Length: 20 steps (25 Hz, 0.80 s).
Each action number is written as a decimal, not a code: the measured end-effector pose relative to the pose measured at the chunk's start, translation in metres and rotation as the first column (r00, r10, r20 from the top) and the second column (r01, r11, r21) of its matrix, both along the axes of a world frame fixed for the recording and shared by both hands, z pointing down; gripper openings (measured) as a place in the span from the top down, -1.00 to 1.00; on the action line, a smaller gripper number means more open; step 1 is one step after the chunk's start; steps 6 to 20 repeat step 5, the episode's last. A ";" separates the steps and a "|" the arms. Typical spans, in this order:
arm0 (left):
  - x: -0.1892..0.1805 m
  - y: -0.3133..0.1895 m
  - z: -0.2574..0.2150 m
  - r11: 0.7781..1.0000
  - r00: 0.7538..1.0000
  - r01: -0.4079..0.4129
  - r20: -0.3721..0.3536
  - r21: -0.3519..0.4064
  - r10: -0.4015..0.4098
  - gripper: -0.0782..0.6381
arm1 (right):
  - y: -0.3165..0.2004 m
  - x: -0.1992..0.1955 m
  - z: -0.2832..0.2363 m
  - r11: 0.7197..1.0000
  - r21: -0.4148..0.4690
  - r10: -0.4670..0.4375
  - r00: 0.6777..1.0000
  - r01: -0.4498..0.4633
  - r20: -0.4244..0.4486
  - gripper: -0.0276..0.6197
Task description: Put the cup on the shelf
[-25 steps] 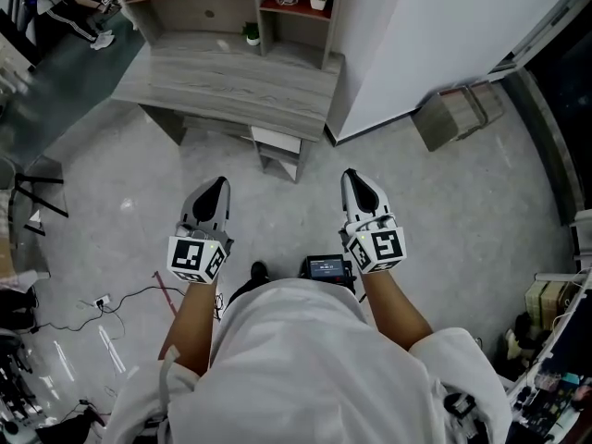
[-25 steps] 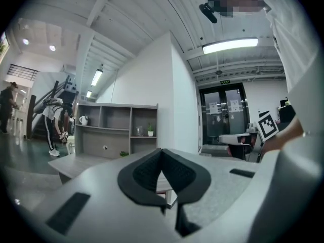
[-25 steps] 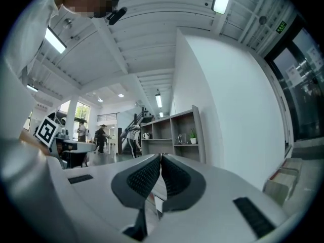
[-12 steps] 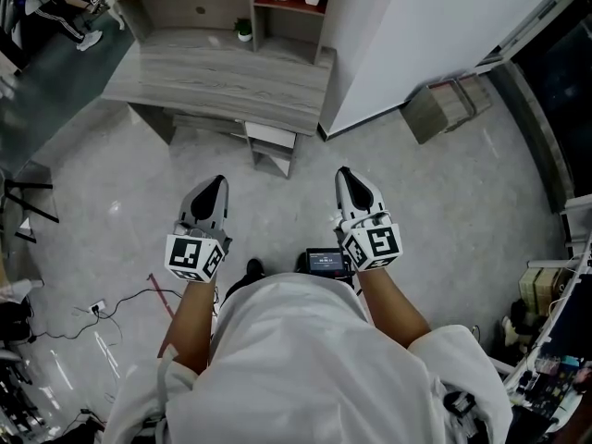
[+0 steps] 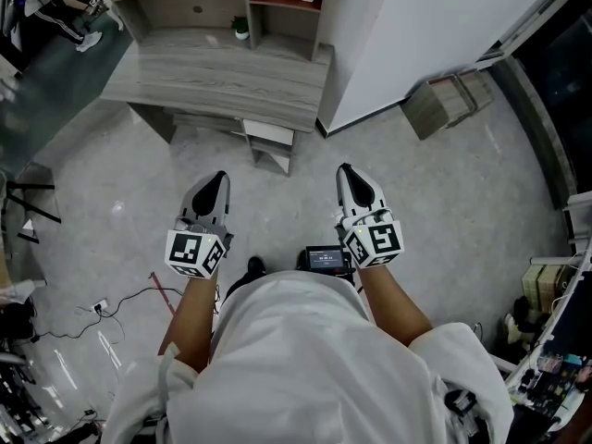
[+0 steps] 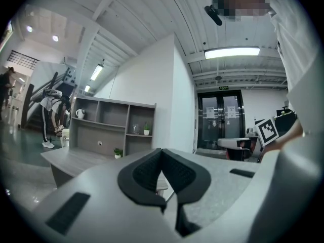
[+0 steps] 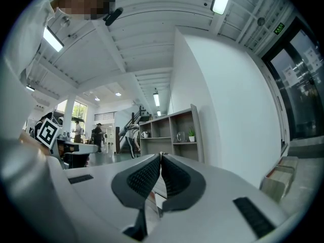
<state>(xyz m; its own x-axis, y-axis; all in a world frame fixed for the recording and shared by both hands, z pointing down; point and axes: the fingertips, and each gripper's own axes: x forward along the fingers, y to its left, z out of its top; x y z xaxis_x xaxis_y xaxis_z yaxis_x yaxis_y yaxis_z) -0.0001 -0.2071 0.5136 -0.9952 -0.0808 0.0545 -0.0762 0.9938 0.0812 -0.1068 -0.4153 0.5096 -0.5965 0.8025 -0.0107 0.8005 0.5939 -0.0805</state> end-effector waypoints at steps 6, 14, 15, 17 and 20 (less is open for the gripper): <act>-0.001 -0.006 0.001 1.000 1.000 0.011 -0.003 0.002 -0.011 0.76 | -0.007 -0.005 0.000 1.000 -0.003 -0.007 1.000 0.007 0.002 0.81; -0.001 -0.006 0.001 1.000 1.000 0.011 -0.003 0.002 -0.011 0.76 | -0.007 -0.005 0.000 1.000 -0.003 -0.007 1.000 0.007 0.002 0.81; -0.001 -0.006 0.001 1.000 1.000 0.011 -0.003 0.002 -0.011 0.76 | -0.007 -0.005 0.000 1.000 -0.003 -0.007 1.000 0.007 0.002 0.81; -0.001 -0.006 0.001 1.000 1.000 0.011 -0.003 0.002 -0.011 0.76 | -0.007 -0.005 0.000 1.000 -0.003 -0.007 1.000 0.007 0.002 0.81; -0.001 -0.006 0.001 1.000 1.000 0.011 -0.003 0.002 -0.011 0.76 | -0.007 -0.005 0.000 1.000 -0.003 -0.007 1.000 0.007 0.002 0.81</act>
